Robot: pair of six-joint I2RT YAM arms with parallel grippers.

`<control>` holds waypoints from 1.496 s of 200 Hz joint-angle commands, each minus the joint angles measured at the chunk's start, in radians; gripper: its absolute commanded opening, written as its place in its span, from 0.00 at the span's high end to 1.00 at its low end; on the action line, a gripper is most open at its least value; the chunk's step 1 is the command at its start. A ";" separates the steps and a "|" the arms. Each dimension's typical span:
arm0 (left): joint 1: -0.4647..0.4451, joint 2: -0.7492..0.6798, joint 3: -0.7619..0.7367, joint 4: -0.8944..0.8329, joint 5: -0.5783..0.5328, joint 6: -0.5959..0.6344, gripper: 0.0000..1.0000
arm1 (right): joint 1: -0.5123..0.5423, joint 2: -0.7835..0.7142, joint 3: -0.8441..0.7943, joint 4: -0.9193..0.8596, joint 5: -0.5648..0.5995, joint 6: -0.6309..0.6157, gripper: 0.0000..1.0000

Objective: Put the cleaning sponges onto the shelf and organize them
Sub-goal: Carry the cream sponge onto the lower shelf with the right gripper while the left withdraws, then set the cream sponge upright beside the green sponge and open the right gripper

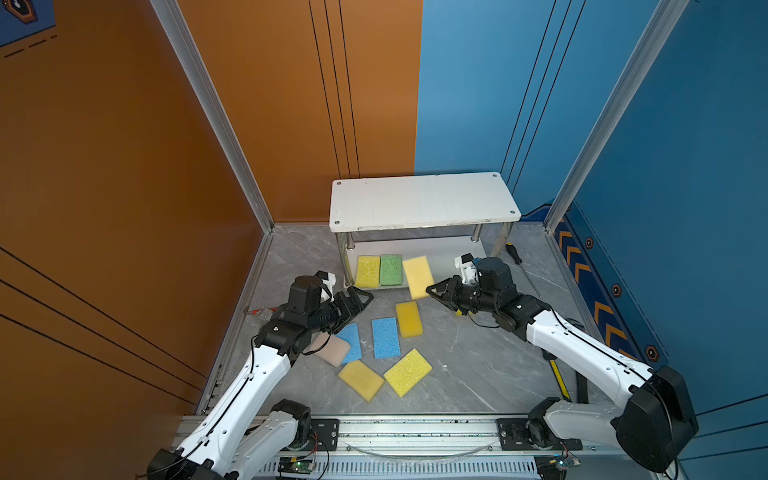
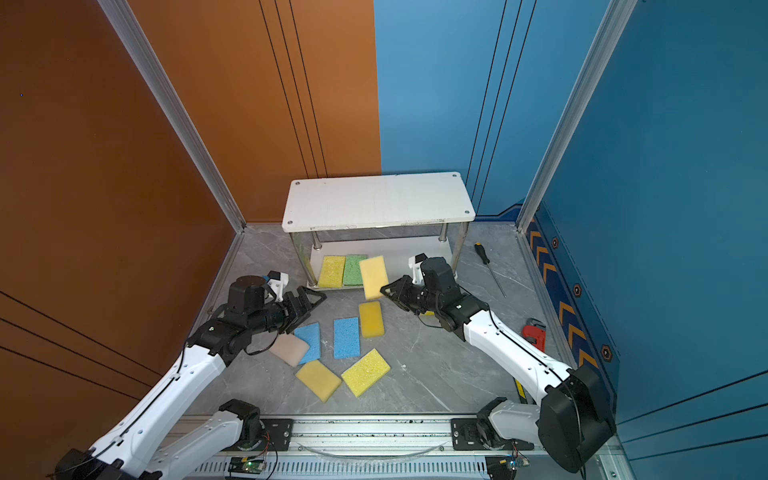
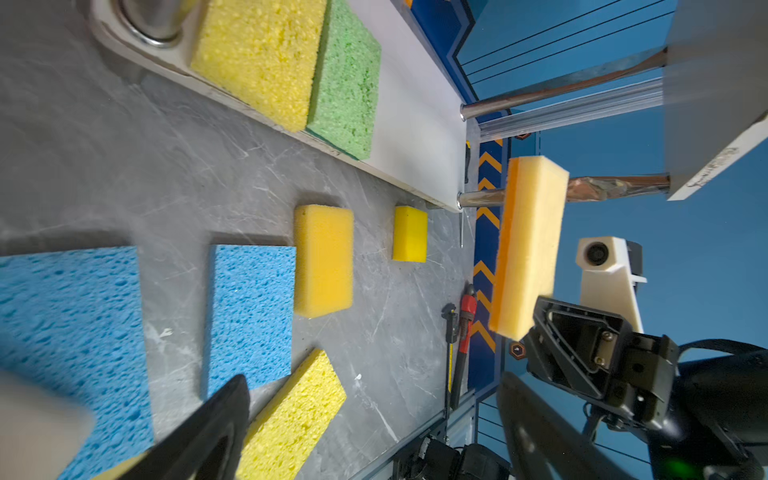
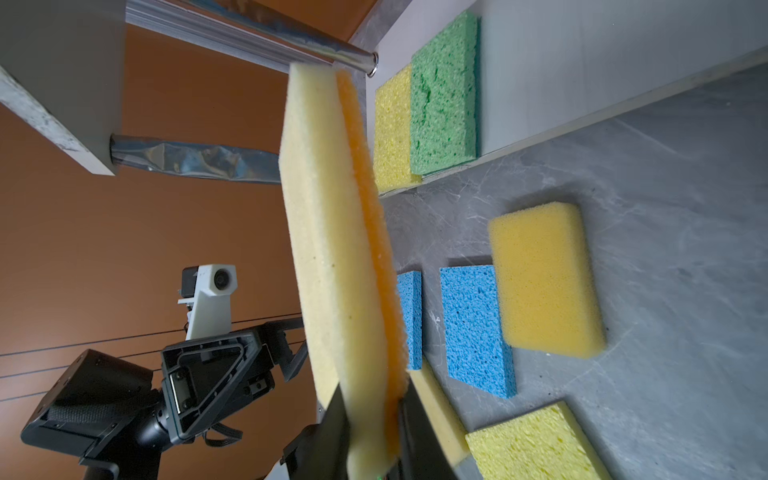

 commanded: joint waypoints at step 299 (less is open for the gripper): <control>0.114 -0.096 0.010 -0.255 -0.064 0.120 0.02 | -0.027 0.585 0.324 0.084 0.158 0.007 0.57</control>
